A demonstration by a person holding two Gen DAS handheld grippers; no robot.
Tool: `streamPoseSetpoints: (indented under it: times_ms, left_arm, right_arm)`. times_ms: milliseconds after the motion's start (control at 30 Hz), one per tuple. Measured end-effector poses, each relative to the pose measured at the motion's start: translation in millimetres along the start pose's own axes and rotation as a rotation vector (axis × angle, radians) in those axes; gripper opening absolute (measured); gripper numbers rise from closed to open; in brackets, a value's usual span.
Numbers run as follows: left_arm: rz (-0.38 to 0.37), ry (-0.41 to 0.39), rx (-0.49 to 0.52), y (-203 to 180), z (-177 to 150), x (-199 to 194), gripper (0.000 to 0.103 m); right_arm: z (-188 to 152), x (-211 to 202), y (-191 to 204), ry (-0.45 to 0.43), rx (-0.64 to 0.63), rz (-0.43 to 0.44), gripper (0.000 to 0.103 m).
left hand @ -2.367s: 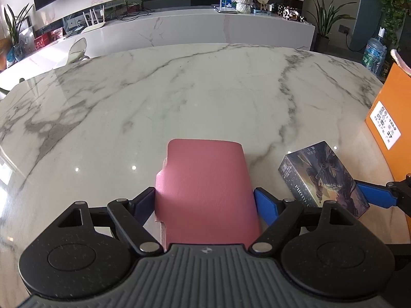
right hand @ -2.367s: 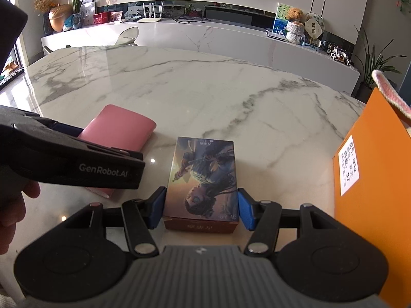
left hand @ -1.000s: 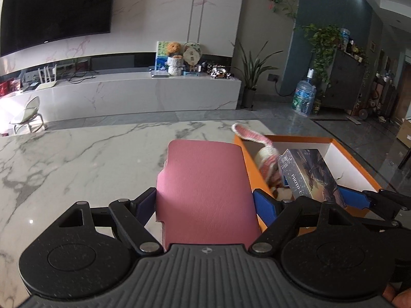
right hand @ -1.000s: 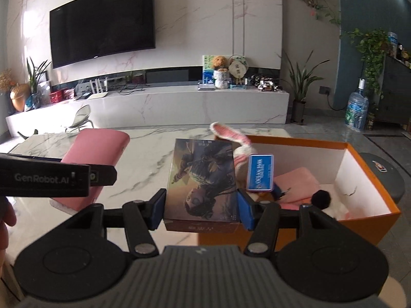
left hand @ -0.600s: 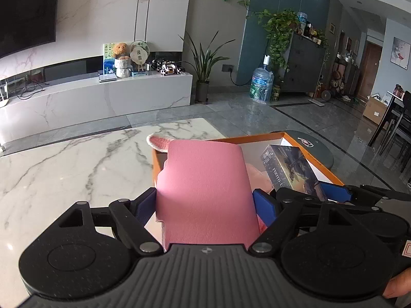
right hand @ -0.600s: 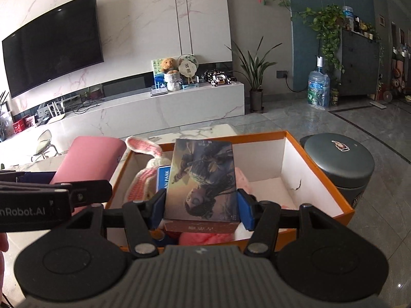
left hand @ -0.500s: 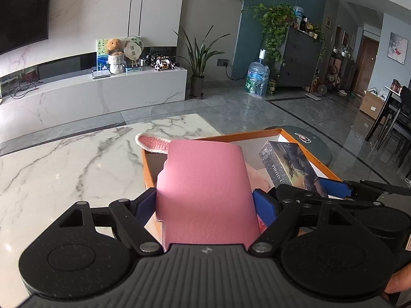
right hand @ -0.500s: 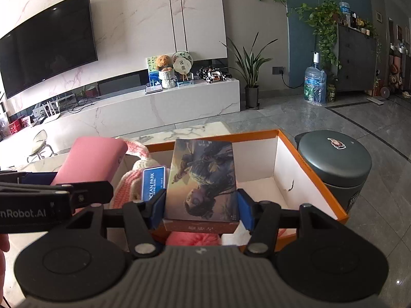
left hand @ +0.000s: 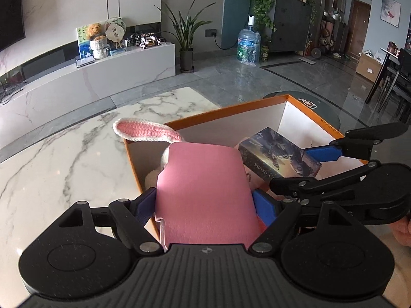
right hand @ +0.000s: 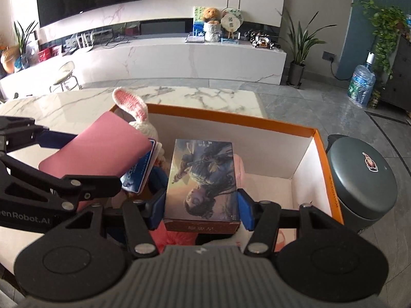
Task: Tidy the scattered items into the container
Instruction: 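Carry the pink wallet in the left tool while the right tool carries the photo-card box to the box, then open the left tool to drop the wallet while the right tool releases the photo-card box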
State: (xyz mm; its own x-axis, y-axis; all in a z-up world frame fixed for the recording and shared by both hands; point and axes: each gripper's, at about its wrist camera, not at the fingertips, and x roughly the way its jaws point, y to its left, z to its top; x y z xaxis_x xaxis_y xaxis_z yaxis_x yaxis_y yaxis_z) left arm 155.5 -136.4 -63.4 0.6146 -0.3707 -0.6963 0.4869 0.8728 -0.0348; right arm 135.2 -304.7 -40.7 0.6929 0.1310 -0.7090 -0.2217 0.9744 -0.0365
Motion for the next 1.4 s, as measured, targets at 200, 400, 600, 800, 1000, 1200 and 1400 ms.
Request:
streamPoseSetpoints:
  times_ms: [200,400,600,800,1000,1200,1400]
  left_arm:
    - [-0.052,0.044,0.025,-3.0,-2.0,10.3,0.094]
    - [-0.07,0.065,0.029,-1.7,-4.3,16.2,0.094]
    - [-0.067,0.05,0.034,-2.7,-7.4,12.5,0.094]
    - [-0.074,0.045,0.032,-2.9,-9.6,6.8,0.095]
    - [-0.068,0.028,0.022,-4.2,-11.5,-2.4,0.095]
    - [-0.058,0.006,0.031,-6.0,-12.0,-16.2,0.095]
    - [-0.046,-0.029,0.028,-9.2,-12.8,-34.3,0.095]
  right_arm:
    - [-2.2,13.8,-9.1,0.066,-0.047,0.052,0.06]
    - [-5.5,15.7,-4.5,0.076,-0.088,0.054,0.06]
    - [-5.2,10.4,-0.2,0.073,-0.111,0.043,0.061]
    - [-8.6,4.7,1.5,0.068,-0.1,0.029,0.064]
    - [-13.5,-4.6,0.8,0.063,-0.074,0.008,0.073]
    - [-19.6,-14.9,1.4,0.041,-0.029,-0.007,0.079]
    - [-23.2,-27.6,7.8,0.025,-0.004,-0.023,0.079]
